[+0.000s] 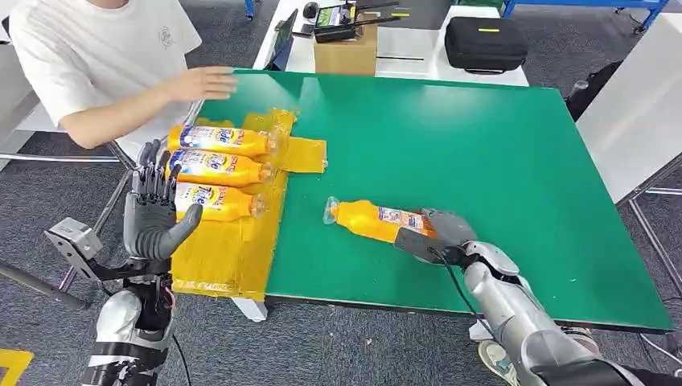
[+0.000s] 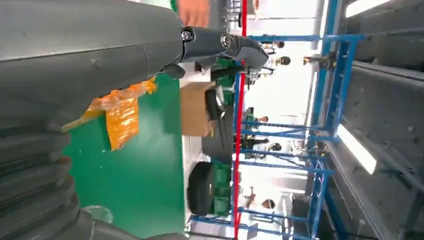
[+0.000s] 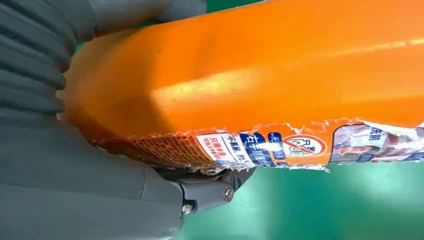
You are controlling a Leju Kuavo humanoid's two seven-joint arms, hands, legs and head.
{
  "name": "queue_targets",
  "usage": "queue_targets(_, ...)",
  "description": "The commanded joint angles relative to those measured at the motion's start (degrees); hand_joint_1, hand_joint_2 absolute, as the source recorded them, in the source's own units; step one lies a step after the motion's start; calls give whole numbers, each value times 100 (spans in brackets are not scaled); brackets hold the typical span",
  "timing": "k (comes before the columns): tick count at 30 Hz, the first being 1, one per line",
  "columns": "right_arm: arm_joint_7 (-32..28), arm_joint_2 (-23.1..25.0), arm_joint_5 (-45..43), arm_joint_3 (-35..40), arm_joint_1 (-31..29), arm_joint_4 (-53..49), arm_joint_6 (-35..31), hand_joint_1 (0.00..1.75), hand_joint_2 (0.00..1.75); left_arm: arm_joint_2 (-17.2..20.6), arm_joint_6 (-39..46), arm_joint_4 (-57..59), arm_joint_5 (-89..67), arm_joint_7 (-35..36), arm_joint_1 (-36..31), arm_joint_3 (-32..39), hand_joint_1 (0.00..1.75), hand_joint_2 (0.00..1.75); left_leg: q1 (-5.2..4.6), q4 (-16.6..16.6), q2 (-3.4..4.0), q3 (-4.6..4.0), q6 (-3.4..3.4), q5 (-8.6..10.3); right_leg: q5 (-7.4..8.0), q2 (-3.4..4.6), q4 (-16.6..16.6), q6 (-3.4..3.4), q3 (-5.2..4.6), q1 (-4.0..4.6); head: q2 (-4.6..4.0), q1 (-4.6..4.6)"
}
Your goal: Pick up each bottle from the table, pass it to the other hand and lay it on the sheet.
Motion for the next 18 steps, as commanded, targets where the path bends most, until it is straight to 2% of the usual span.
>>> queue_targets(1, -862, 64, -1089, -814, 1058, -562, -164, 175, 175, 141, 8, 298, -105, 188, 51, -279, 0, 175, 6, -8, -16, 20, -5, 1, -3, -19, -12, -7, 23, 6, 0, 2)
queue_targets(3, -768, 433, -1839, -1399, 1737, -1641, -538, 175, 175, 6, 679, 81, -958, 304, 438, -476, 0, 175, 9, -19, -24, 33, -7, 3, -4, -28, -24, -11, 40, 11, 0, 2)
queue_targets(4, -771, 686, -2284, -1690, 2353, -2766, -751, 175, 175, -170, 998, -90, -1480, 326, 773, -689, 0, 175, 10, -22, -27, 34, -8, 4, -5, -33, -28, -13, 44, 12, 2, 0)
queue_targets(7, -792, 1138, -3126, -1919, 3648, -5153, -960, 175, 175, -424, 889, -390, -1688, 77, 1583, -1334, 0, 175, 11, -19, -1, 39, -9, -18, -17, -4, -20, -14, 51, 12, 2, 2)
queue_targets(8, -906, 1233, -3333, -1924, 3917, -5592, -1044, 175, 175, -450, 842, -426, -1650, -101, 1780, -1531, 0, 175, 9, -15, -6, 30, -9, -22, -21, -7, -14, -12, 42, 11, 2, -5)
queue_targets(10, -1110, 1349, -3683, -1811, 4263, -6150, -1082, 175, 175, -345, 565, -287, -1427, -282, 1968, -2012, 0, 175, 4, -10, -22, 22, -17, -34, -39, -24, -3, -12, 33, 6, 0, -2)
queue_targets(12, -1221, 1252, -3687, -1487, 4310, -6266, -970, 162, 175, -321, 129, 296, -866, -1, 1897, -2248, 0, 175, -1, -6, -56, -26, -13, -19, -40, -40, 3, 5, -3, -2, 2, -5)
queue_targets(13, -1353, 1194, -3583, -1335, 4309, -6334, -1054, 173, 175, -285, 211, 785, -979, -86, 1752, -2410, 0, 175, 4, 1, -58, -18, -16, -36, -56, -46, 6, 0, 8, 4, 2, -2)
queue_targets(15, -1354, 1186, -3586, -1309, 4294, -6349, -1071, 173, 175, -301, 254, 1014, -977, -234, 1675, -2428, 0, 175, -4, -10, -63, -48, -13, -21, -41, -45, -1, 3, -24, -5, 0, -2)
queue_targets(18, -1400, 1135, -3594, -1295, 4237, -6324, -1053, 175, 175, -270, 193, 1049, -952, -201, 1591, -2418, 0, 175, -2, -5, -46, -38, -7, -35, -51, -32, -2, 7, -15, -1, 2, 2)
